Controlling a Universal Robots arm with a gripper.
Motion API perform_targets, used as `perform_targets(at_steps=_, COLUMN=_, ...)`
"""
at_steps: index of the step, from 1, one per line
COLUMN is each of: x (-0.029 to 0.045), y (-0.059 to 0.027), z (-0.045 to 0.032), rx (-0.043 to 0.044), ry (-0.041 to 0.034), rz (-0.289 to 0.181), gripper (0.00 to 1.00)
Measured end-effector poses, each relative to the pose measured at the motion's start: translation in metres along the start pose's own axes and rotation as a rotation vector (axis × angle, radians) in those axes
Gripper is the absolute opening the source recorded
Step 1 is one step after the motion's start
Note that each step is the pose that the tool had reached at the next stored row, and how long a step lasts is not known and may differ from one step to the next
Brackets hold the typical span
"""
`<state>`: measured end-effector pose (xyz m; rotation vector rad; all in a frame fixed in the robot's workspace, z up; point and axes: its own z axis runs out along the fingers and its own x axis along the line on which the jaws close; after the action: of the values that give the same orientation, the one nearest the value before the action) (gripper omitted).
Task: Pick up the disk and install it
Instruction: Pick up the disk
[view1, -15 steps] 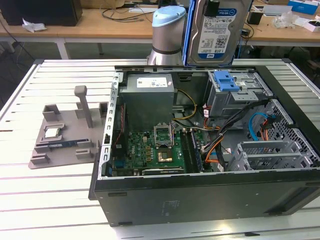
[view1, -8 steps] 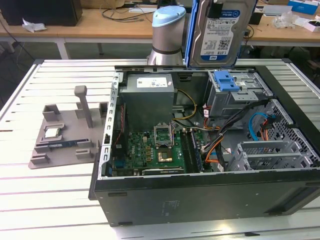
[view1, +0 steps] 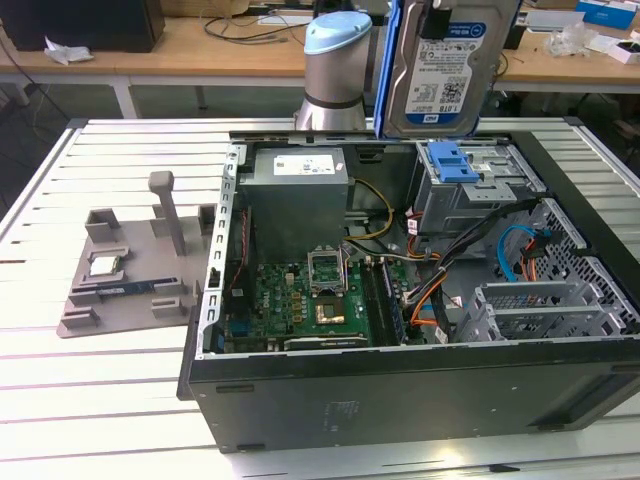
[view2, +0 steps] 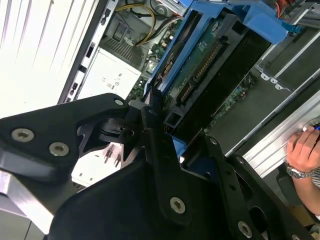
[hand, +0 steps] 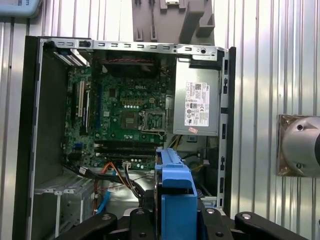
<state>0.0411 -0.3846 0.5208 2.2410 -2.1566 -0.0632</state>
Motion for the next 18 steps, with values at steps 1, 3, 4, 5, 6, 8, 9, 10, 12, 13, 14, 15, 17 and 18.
perform_targets(at_steps=1, x=0.0004, y=-0.0003, z=0.0000, rx=0.0000, ry=0.0000, rz=0.000, gripper=0.37)
perform_targets(at_steps=3, x=0.0021, y=-0.0015, z=0.0000, rx=0.0000, ry=0.0000, rz=0.000, gripper=0.37)
perform_targets(at_steps=4, x=0.0028, y=-0.0020, z=0.0000, rx=0.0000, ry=-0.0001, rz=0.000, gripper=0.37)
perform_targets(at_steps=5, x=0.0032, y=-0.0023, z=0.0000, rx=0.0000, ry=0.0000, rz=0.000, gripper=0.37)
perform_targets(at_steps=6, x=0.0037, y=-0.0027, z=0.0000, rx=0.0000, ry=0.0000, rz=0.000, gripper=0.37)
perform_targets(at_steps=8, x=0.0048, y=-0.0034, z=0.0000, rx=0.0000, ry=-0.0001, rz=0.000, gripper=0.37)
perform_targets(at_steps=9, x=0.0054, y=-0.0039, z=0.0000, rx=0.0000, ry=0.0000, rz=0.000, gripper=0.37)
perform_targets(at_steps=10, x=0.0059, y=-0.0042, z=0.0000, rx=0.0000, ry=0.0000, rz=0.000, gripper=0.37)
perform_targets(at_steps=12, x=0.0078, y=-0.0055, z=0.0000, rx=0.0000, ry=0.0000, rz=0.000, gripper=0.37)
perform_targets(at_steps=13, x=0.0084, y=-0.0059, z=-0.0001, rx=0.0000, ry=0.0000, rz=0.000, gripper=0.37)
perform_targets(at_steps=14, x=0.0090, y=-0.0062, z=-0.0001, rx=0.0000, ry=0.0000, rz=0.000, gripper=0.37)
perform_targets(at_steps=15, x=0.0095, y=-0.0065, z=-0.0001, rx=0.0000, ry=0.0000, rz=0.000, gripper=0.37)
perform_targets(at_steps=17, x=0.0108, y=-0.0073, z=-0.0001, rx=0.0000, ry=0.0000, rz=0.000, gripper=0.37)
perform_targets(at_steps=18, x=0.0113, y=-0.0076, z=-0.0001, rx=0.0000, ry=0.0000, rz=0.000, gripper=0.37)
